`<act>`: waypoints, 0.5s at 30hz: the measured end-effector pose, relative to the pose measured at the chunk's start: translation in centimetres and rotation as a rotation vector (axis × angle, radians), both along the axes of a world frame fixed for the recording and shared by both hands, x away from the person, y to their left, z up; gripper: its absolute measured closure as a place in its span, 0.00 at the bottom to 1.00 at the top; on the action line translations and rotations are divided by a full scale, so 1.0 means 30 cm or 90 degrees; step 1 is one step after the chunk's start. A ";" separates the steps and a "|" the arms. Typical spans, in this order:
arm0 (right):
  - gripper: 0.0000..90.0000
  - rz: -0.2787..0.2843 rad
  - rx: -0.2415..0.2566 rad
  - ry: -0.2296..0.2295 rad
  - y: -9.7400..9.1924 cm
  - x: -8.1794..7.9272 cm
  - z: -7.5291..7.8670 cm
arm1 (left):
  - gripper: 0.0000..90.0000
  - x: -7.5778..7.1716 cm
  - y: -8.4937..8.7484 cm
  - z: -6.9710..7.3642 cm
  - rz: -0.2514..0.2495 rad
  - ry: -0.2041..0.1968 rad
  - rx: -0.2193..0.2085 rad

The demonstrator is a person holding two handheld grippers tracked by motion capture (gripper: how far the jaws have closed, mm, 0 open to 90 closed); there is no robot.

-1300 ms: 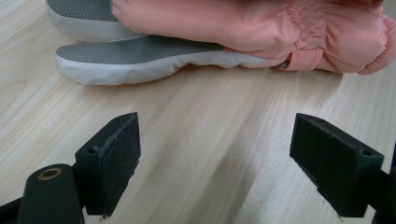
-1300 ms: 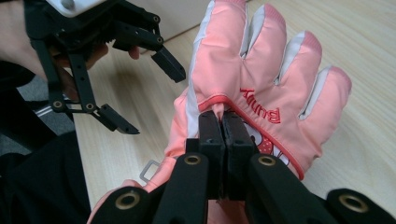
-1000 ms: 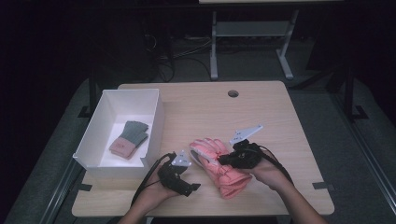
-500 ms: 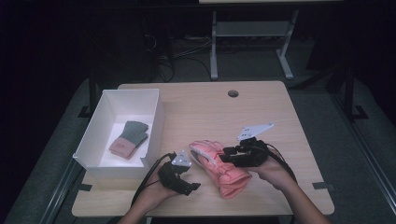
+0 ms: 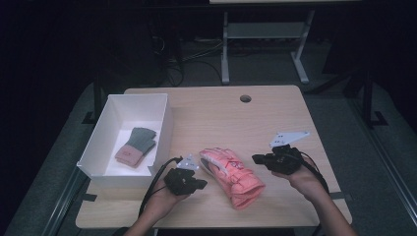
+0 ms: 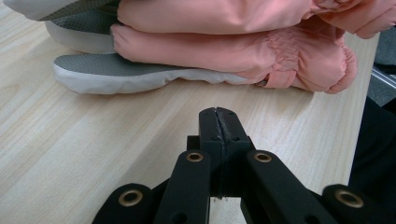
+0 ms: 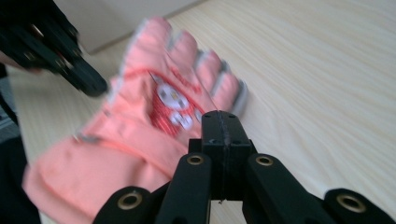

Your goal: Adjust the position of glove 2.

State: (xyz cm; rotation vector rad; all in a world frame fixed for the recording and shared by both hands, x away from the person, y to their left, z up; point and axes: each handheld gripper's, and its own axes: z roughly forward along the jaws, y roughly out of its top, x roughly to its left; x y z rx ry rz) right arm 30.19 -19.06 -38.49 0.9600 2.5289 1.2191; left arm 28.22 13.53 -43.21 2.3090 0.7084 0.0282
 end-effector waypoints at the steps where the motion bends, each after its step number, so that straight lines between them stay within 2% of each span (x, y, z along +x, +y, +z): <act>1: 1.00 -0.004 -0.006 0.001 -0.011 -0.004 -0.009 | 1.00 0.000 -0.001 0.001 0.003 0.000 0.001; 6: 1.00 -0.020 -0.035 0.013 -0.061 -0.026 -0.065 | 1.00 0.007 -0.006 0.004 0.018 -0.009 -0.003; 7: 1.00 -0.021 -0.037 0.016 -0.069 -0.029 -0.081 | 0.99 0.012 -0.006 0.006 0.011 -0.009 0.005; 8: 1.00 -0.023 -0.041 0.021 -0.074 -0.034 -0.097 | 1.00 0.012 -0.012 0.004 0.020 -0.007 -0.003; 15: 1.00 0.004 -0.059 0.046 -0.079 -0.061 -0.182 | 1.00 0.033 -0.043 0.007 0.017 -0.016 0.003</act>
